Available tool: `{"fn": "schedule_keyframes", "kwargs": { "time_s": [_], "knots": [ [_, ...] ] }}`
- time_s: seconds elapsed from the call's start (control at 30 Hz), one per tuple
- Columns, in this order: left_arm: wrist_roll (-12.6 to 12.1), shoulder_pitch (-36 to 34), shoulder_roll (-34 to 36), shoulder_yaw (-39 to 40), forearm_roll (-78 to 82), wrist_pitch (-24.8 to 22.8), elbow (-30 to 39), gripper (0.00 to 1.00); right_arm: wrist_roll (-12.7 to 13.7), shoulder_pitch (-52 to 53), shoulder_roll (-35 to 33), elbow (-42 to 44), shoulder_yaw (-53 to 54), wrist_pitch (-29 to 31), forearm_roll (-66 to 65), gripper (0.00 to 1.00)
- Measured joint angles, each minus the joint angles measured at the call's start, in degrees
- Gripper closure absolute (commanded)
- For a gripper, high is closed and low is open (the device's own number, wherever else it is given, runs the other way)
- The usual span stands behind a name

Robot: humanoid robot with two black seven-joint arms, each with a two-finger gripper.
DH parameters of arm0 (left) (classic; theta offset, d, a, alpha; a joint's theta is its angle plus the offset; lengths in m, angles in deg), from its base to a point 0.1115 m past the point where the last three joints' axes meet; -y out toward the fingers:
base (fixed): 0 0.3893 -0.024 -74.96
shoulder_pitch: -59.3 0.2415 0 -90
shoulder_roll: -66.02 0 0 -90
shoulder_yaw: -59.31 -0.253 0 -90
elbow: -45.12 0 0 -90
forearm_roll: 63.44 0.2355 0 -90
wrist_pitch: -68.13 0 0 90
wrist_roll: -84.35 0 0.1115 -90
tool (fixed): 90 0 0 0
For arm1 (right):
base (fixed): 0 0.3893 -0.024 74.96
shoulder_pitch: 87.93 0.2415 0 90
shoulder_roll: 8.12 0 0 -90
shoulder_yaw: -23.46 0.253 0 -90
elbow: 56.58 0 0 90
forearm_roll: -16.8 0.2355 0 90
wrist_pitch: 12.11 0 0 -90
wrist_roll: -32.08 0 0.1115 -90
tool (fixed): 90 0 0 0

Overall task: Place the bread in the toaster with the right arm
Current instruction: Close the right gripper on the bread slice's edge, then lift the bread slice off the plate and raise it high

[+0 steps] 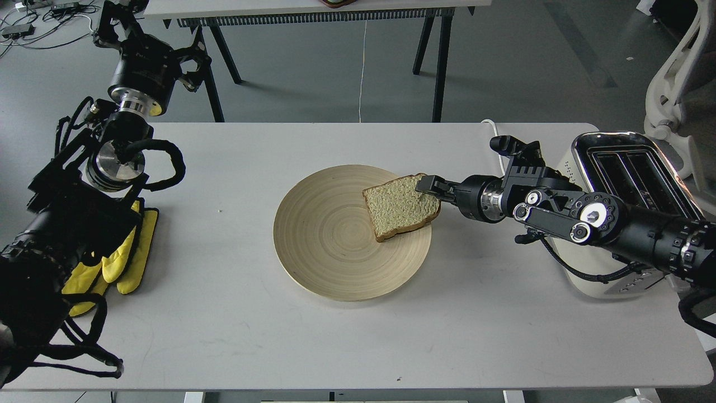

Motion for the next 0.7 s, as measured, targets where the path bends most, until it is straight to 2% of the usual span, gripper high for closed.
{"fn": "schedule_keyframes", "kwargs": {
  "time_s": [0.1, 0.33, 0.43, 0.5, 0.7],
  "knots": [
    [0.00, 0.05, 0.00, 0.01, 0.00, 0.00, 0.00, 0.00, 0.03, 0.00, -0.05, -0.01, -0.01, 0.03, 0.04, 0.65],
    [0.06, 0.05, 0.00, 0.08, -0.02, 0.00, 0.00, 0.00, -0.42, 0.01, -0.13, 0.11, 0.06, -0.06, 0.11, 0.92],
    [0.09, 0.04, -0.02, 0.09, -0.08, 0.00, 0.00, 0.00, -0.56, 0.01, -0.08, 0.19, 0.07, -0.06, 0.01, 0.94],
    [0.09, 0.04, -0.05, 0.09, -0.08, 0.00, 0.00, 0.00, -0.57, -0.02, -0.09, 0.19, 0.07, -0.06, -0.05, 1.00],
    [0.09, -0.01, -0.06, 0.09, -0.09, 0.00, 0.00, 0.00, -0.54, 0.09, -0.44, 0.11, 0.07, -0.12, -0.09, 1.00]
  ]
}}
